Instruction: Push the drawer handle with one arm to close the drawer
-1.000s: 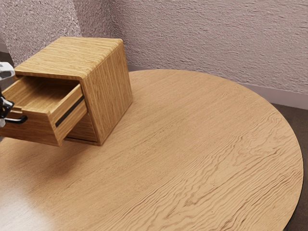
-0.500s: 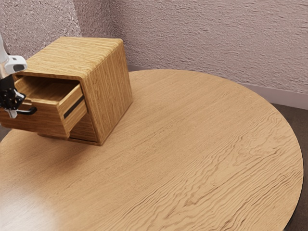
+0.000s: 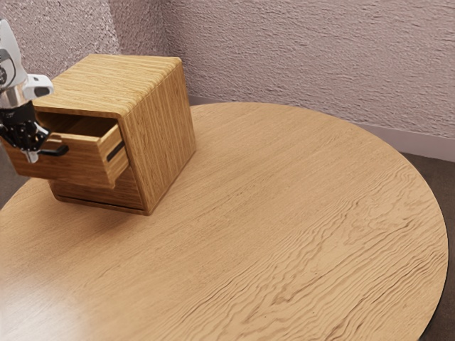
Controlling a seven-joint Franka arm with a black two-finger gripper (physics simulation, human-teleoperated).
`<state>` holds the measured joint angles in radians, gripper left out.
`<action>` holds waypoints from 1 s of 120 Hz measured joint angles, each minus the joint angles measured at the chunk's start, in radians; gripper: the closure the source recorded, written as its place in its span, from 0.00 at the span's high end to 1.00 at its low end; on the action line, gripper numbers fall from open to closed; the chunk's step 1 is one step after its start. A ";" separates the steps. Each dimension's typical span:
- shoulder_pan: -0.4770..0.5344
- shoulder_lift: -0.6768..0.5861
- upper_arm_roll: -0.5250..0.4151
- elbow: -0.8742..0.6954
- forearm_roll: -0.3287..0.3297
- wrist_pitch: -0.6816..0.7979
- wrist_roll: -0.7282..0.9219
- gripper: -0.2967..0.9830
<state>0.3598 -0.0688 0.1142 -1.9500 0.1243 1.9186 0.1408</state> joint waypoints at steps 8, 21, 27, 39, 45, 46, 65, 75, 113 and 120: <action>0.000 0.024 0.000 0.024 -0.002 0.000 0.005 0.15; 0.000 0.054 -0.002 0.059 -0.004 -0.001 0.014 0.15; 0.008 0.070 -0.009 0.080 -0.004 -0.003 0.017 0.15; 0.019 0.090 -0.020 0.113 -0.006 -0.005 0.023 0.15; 0.021 0.100 -0.024 0.128 -0.006 -0.007 0.026 0.15; 0.022 0.103 -0.025 0.131 -0.006 -0.007 0.027 0.15; 0.012 0.147 -0.035 0.188 -0.008 -0.015 0.033 0.15; -0.002 0.173 -0.041 0.219 -0.008 -0.024 0.036 0.15; -0.005 0.252 -0.046 0.320 -0.005 -0.063 0.042 0.15; -0.006 0.257 -0.049 0.326 -0.005 -0.068 0.043 0.15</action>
<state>0.3542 0.1879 0.0647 -1.6245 0.1193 1.8504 0.1841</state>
